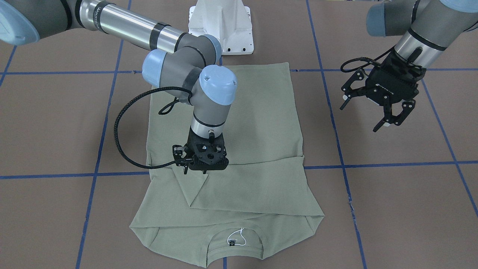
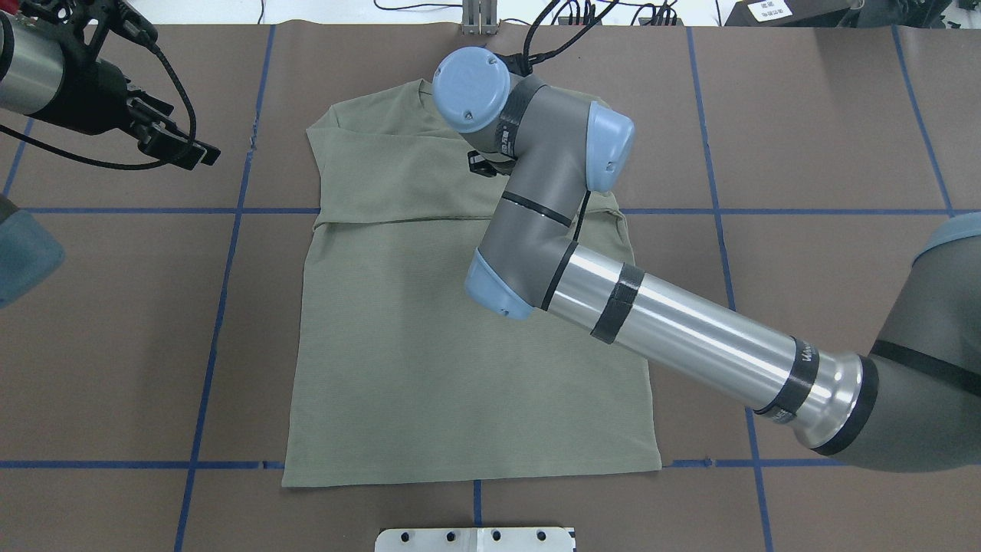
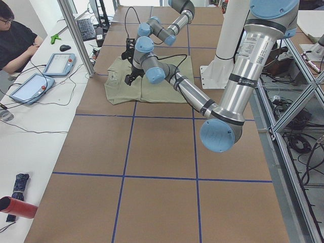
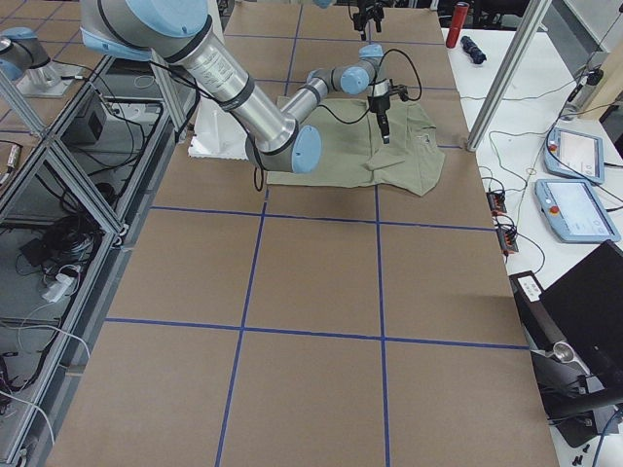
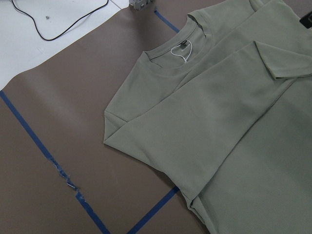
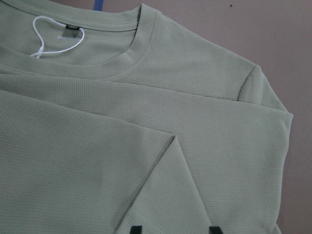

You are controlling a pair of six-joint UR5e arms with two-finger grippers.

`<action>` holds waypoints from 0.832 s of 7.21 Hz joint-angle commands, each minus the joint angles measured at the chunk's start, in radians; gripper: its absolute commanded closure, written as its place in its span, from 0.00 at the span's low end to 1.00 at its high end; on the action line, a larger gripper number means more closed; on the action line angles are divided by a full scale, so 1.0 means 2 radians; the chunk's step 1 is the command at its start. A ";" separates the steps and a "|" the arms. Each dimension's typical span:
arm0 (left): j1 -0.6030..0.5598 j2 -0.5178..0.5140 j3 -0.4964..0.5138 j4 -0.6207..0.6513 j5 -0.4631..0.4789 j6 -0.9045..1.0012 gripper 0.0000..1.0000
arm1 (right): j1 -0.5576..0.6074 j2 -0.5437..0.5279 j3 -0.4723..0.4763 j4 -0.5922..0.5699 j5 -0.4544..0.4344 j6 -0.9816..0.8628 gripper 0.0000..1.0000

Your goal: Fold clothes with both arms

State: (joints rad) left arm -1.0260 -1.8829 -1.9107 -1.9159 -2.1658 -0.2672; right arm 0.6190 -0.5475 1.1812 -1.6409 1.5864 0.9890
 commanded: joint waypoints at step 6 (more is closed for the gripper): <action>0.001 0.004 -0.006 -0.001 0.001 -0.005 0.00 | -0.033 0.013 -0.065 0.042 -0.045 0.016 0.58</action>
State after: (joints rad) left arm -1.0249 -1.8746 -1.9206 -1.9170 -2.1631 -0.2771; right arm 0.5550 -0.5228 1.0535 -1.5575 1.4985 1.0284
